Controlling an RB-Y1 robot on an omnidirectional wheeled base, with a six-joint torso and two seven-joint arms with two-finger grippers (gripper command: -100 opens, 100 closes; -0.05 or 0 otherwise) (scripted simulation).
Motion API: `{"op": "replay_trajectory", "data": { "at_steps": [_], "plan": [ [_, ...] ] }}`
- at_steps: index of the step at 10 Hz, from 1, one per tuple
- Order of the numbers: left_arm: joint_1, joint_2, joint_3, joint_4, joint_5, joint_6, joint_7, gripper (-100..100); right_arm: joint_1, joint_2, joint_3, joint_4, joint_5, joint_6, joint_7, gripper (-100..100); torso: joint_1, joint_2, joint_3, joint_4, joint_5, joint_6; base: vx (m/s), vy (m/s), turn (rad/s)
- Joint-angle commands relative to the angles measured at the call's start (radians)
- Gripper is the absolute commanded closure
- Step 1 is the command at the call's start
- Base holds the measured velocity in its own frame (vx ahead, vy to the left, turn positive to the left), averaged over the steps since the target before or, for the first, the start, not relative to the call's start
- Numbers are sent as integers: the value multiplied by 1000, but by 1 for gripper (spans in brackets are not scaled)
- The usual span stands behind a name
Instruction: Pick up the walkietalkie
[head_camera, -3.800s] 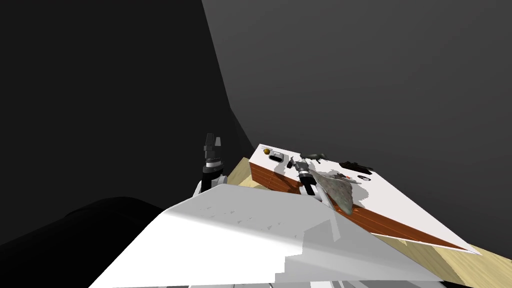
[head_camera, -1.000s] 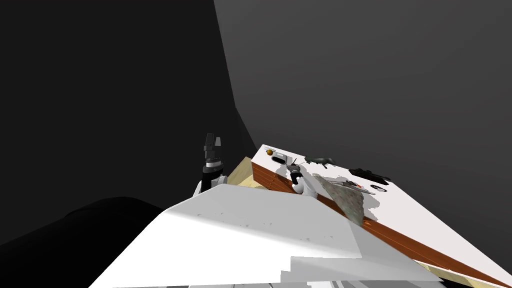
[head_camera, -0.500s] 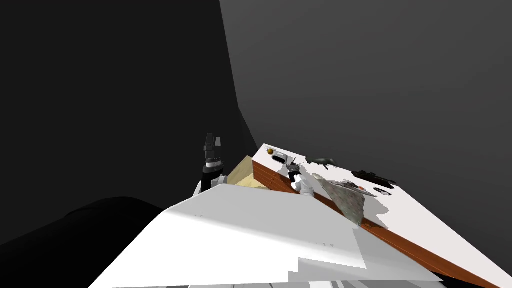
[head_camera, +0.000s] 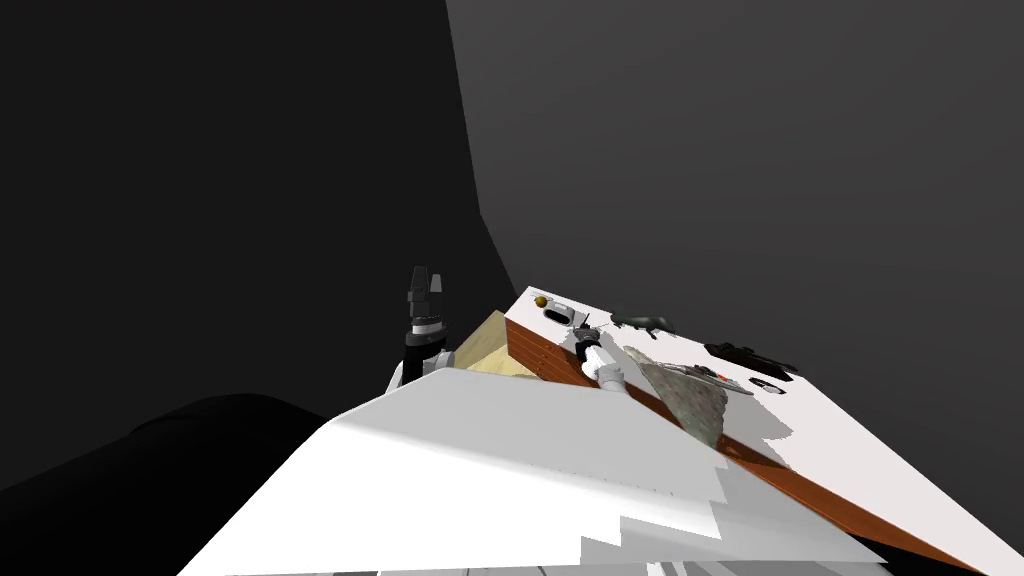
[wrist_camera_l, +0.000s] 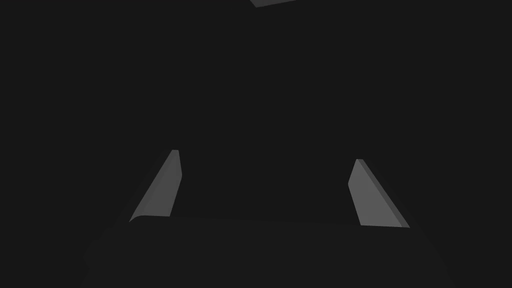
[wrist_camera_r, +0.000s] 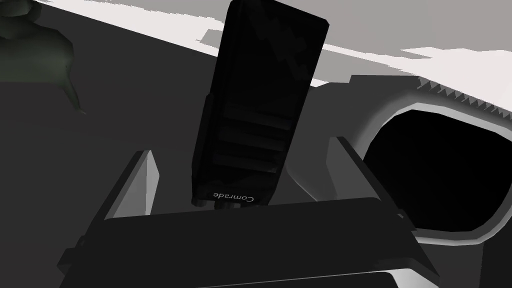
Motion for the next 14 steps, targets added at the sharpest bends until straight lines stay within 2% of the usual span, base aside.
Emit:
{"op": "replay_trajectory", "data": {
  "at_steps": [1, 2, 3, 4, 7, 8, 9, 12, 13, 14],
  "plan": [
    [0, 0, 0, 0, 0, 0, 0, 0, -2, -1, 4, 2, 2, 11, -50, -100, 0, 0, 0, 0, 0, 0, -2, -5, -15],
    [0, 0, 0, 0, 0, 0, 0, 0, -2, -1, 4, 2, 2, 11, -58, -100, 1, -2, -1, 0, 0, 0, 9, 4, -1],
    [0, 0, 0, 0, 0, 0, 0, 0, -40, -28, 54, 45, 51, 61, -98, -100, 2, -3, -2, -1, 0, 0, -58, -38, 241],
    [0, 0, 0, 0, 0, 0, 0, 0, -40, -28, 62, 45, 62, 84, -120, -100, 0, 0, 0, 0, 0, -1, -79, -59, 108],
    [0, 0, 0, 0, 0, 0, 0, 0, -40, -28, 62, 45, 62, 91, -176, -100, 2, -2, -1, 0, 0, 0, -15, -7, -17],
    [0, 0, 0, 0, 0, 0, 0, 0, -79, -55, 112, 87, 109, 142, -213, -100, 2, -3, -2, -1, 1, 0, -61, -14, 236],
    [0, 0, 0, 0, 0, 0, 0, 0, -79, -55, 119, 87, 122, 164, -229, -100, 1, 0, 0, 0, 0, -1, -79, -45, 109],
    [0, 0, 0, 0, 0, 0, 0, 0, -79, -55, 119, 87, 122, 171, -294, -100, 1, -2, -1, 0, 0, 0, -15, -18, -15],
    [0, 0, 0, 0, 0, 0, 0, 0, -117, -82, 169, 130, 170, 221, -329, -100, 2, -3, -2, -1, 0, 0, -56, -9, 210],
    [0, 0, 0, 0, 0, 0, 0, 0, -117, -82, 177, 130, 182, 245, -347, -100, 2, 0, 0, 0, 0, -1, -69, -37, 125]
  ]
}}
